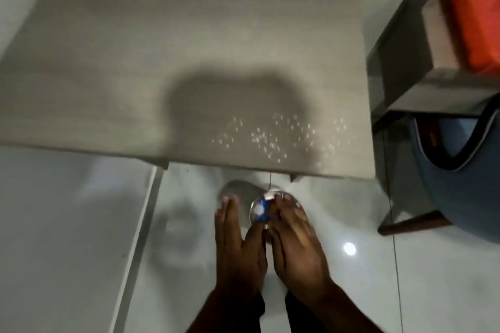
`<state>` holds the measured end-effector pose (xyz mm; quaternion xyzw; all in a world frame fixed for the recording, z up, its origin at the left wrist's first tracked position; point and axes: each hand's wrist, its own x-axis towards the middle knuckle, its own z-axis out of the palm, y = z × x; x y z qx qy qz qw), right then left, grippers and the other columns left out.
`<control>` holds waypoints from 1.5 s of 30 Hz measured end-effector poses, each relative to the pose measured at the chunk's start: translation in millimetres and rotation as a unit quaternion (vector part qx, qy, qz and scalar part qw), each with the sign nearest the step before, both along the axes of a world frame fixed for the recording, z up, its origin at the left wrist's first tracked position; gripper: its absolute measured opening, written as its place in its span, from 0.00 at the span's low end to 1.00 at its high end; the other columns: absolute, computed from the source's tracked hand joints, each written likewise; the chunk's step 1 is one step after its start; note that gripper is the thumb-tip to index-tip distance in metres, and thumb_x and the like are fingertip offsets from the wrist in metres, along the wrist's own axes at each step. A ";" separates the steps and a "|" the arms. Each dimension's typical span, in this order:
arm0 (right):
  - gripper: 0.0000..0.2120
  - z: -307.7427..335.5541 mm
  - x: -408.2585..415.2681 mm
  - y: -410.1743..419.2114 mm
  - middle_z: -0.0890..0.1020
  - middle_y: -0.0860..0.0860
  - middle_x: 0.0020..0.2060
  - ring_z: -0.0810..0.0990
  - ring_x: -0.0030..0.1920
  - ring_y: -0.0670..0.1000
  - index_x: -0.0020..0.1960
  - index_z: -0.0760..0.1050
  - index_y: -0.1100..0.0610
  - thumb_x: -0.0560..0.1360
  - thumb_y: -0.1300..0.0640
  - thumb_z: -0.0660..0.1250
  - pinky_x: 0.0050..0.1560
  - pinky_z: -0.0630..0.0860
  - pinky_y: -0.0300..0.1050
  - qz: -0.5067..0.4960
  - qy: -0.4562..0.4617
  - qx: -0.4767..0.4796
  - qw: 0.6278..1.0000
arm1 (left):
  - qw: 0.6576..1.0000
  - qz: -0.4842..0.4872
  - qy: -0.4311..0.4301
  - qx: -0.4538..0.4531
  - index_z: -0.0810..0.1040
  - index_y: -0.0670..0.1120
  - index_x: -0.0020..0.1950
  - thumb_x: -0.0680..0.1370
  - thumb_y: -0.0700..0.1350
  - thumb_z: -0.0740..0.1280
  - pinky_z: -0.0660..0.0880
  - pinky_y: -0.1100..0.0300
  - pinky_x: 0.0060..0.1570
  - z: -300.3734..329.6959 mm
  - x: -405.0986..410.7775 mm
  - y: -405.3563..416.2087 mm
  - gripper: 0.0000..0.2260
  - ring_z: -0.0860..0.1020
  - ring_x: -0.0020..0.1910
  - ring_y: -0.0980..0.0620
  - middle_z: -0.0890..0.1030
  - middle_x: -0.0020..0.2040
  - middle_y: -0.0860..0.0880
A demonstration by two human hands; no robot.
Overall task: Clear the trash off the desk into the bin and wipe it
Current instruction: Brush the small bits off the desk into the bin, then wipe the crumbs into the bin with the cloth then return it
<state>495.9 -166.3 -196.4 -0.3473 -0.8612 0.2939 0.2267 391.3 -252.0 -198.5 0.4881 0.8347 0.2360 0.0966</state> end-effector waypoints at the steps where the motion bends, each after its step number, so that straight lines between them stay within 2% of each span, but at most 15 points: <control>1: 0.12 -25.8 9.5 -9.4 0.76 0.62 0.67 0.72 0.70 0.61 0.58 0.81 0.63 0.79 0.61 0.63 0.75 0.61 0.47 0.004 -0.041 -0.019 0.999 | 1.000 -0.015 0.001 -0.026 0.86 0.37 0.58 0.77 0.42 0.73 0.61 0.37 0.77 -24.5 6.5 -11.3 0.13 0.61 0.79 0.33 0.66 0.75 0.30; 2: 0.12 -51.5 17.0 -14.3 0.75 0.62 0.68 0.71 0.70 0.62 0.59 0.81 0.63 0.77 0.64 0.66 0.75 0.62 0.50 -0.006 -0.081 -0.053 0.995 | 0.998 -0.034 0.003 -0.046 0.86 0.37 0.55 0.73 0.36 0.76 0.66 0.32 0.73 -50.5 11.7 -18.6 0.11 0.65 0.75 0.29 0.69 0.72 0.26; 4: 0.17 -98.3 24.9 -9.6 0.71 0.61 0.72 0.65 0.74 0.61 0.65 0.76 0.63 0.77 0.66 0.66 0.75 0.63 0.54 -0.034 -0.147 -0.112 0.982 | 0.995 -0.061 -0.005 -0.084 0.86 0.35 0.52 0.72 0.32 0.74 0.70 0.28 0.67 -94.5 14.4 -16.7 0.09 0.70 0.71 0.25 0.72 0.69 0.23; 6: 0.22 -143.3 25.0 1.8 0.68 0.61 0.73 0.62 0.76 0.60 0.72 0.69 0.62 0.79 0.62 0.63 0.77 0.59 0.52 -0.057 -0.200 -0.137 0.968 | 0.989 -0.073 -0.020 -0.124 0.85 0.34 0.52 0.75 0.34 0.70 0.71 0.29 0.66 -140.7 10.9 -2.0 0.08 0.72 0.69 0.25 0.74 0.67 0.24; 9: 0.24 -204.1 19.7 21.5 0.72 0.62 0.70 0.66 0.73 0.61 0.72 0.69 0.63 0.77 0.58 0.61 0.74 0.61 0.49 -0.062 -0.254 -0.133 0.956 | 0.982 -0.090 -0.010 -0.168 0.85 0.35 0.53 0.73 0.36 0.73 0.74 0.34 0.66 -205.9 1.3 31.2 0.10 0.76 0.65 0.26 0.77 0.65 0.26; 11: 0.25 -234.3 16.4 31.1 0.70 0.60 0.71 0.65 0.73 0.59 0.73 0.66 0.61 0.78 0.55 0.62 0.73 0.62 0.48 -0.049 -0.291 -0.146 0.944 | 0.972 -0.108 -0.023 -0.207 0.81 0.38 0.63 0.75 0.41 0.71 0.72 0.38 0.69 -236.0 -5.4 52.6 0.16 0.73 0.69 0.29 0.74 0.70 0.30; 13: 0.29 -258.2 16.9 38.2 0.65 0.61 0.74 0.61 0.75 0.60 0.76 0.60 0.61 0.79 0.52 0.62 0.75 0.61 0.52 -0.034 -0.315 -0.170 0.933 | 0.949 -0.130 -0.043 -0.284 0.67 0.41 0.76 0.79 0.47 0.66 0.63 0.39 0.76 -259.1 -8.9 64.7 0.27 0.62 0.77 0.32 0.63 0.78 0.32; 15: 0.32 -264.3 18.6 40.2 0.60 0.64 0.76 0.56 0.77 0.63 0.77 0.56 0.63 0.79 0.51 0.61 0.76 0.58 0.57 -0.012 -0.336 -0.164 0.928 | 0.928 -0.162 -0.033 -0.333 0.54 0.39 0.82 0.80 0.49 0.63 0.56 0.38 0.79 -260.0 -8.0 67.6 0.34 0.55 0.80 0.30 0.55 0.81 0.31; 19: 0.32 -215.0 20.3 38.6 0.57 0.65 0.77 0.53 0.78 0.63 0.77 0.53 0.67 0.80 0.53 0.58 0.78 0.54 0.57 -0.044 -0.289 -0.138 0.946 | 0.932 -0.227 0.015 -0.281 0.53 0.37 0.82 0.82 0.52 0.62 0.54 0.41 0.81 -186.9 -9.2 65.5 0.35 0.53 0.82 0.35 0.54 0.82 0.33; 23: 0.28 -113.6 41.1 31.9 0.57 0.65 0.77 0.53 0.78 0.62 0.77 0.54 0.68 0.83 0.55 0.56 0.78 0.54 0.57 -0.131 -0.196 -0.127 0.963 | 0.941 -0.312 0.091 -0.089 0.71 0.34 0.74 0.81 0.50 0.62 0.68 0.42 0.75 -52.0 -17.7 59.8 0.27 0.68 0.76 0.36 0.71 0.75 0.33; 27: 0.28 -2.5 72.0 27.3 0.57 0.64 0.77 0.53 0.78 0.60 0.77 0.55 0.68 0.82 0.57 0.57 0.78 0.53 0.56 -0.218 -0.160 -0.099 0.958 | 0.906 -0.389 0.152 0.061 0.76 0.31 0.69 0.82 0.48 0.61 0.70 0.41 0.73 74.7 -14.3 78.2 0.23 0.73 0.73 0.33 0.75 0.70 0.31; 30: 0.28 61.9 83.5 45.7 0.56 0.63 0.78 0.51 0.79 0.58 0.77 0.54 0.68 0.81 0.58 0.58 0.78 0.51 0.56 -0.265 -0.138 -0.062 0.952 | 0.895 -0.403 0.170 0.084 0.75 0.30 0.69 0.78 0.49 0.67 0.71 0.39 0.72 140.8 -7.1 120.4 0.27 0.72 0.73 0.32 0.74 0.71 0.30; 35: 0.29 157.9 84.3 133.1 0.56 0.64 0.77 0.52 0.79 0.60 0.77 0.54 0.68 0.81 0.56 0.56 0.78 0.52 0.57 -0.289 -0.107 0.045 0.950 | 0.920 -0.343 0.173 0.082 0.72 0.29 0.71 0.76 0.53 0.65 0.71 0.37 0.70 213.3 2.5 214.0 0.33 0.71 0.73 0.30 0.73 0.71 0.29; 39: 0.29 207.9 92.5 228.2 0.57 0.65 0.77 0.53 0.78 0.62 0.77 0.54 0.69 0.81 0.57 0.58 0.78 0.51 0.57 -0.315 -0.098 0.093 0.939 | 0.930 -0.309 0.190 0.064 0.64 0.31 0.77 0.79 0.56 0.59 0.62 0.39 0.78 234.0 14.2 289.9 0.35 0.64 0.78 0.33 0.66 0.77 0.30; 45: 0.29 213.8 119.8 370.7 0.56 0.64 0.77 0.53 0.78 0.61 0.77 0.53 0.67 0.81 0.56 0.56 0.78 0.50 0.55 -0.326 -0.132 0.057 0.934 | 0.946 -0.261 0.193 0.011 0.60 0.34 0.79 0.79 0.56 0.63 0.56 0.42 0.80 221.8 41.2 410.6 0.36 0.59 0.80 0.34 0.62 0.79 0.32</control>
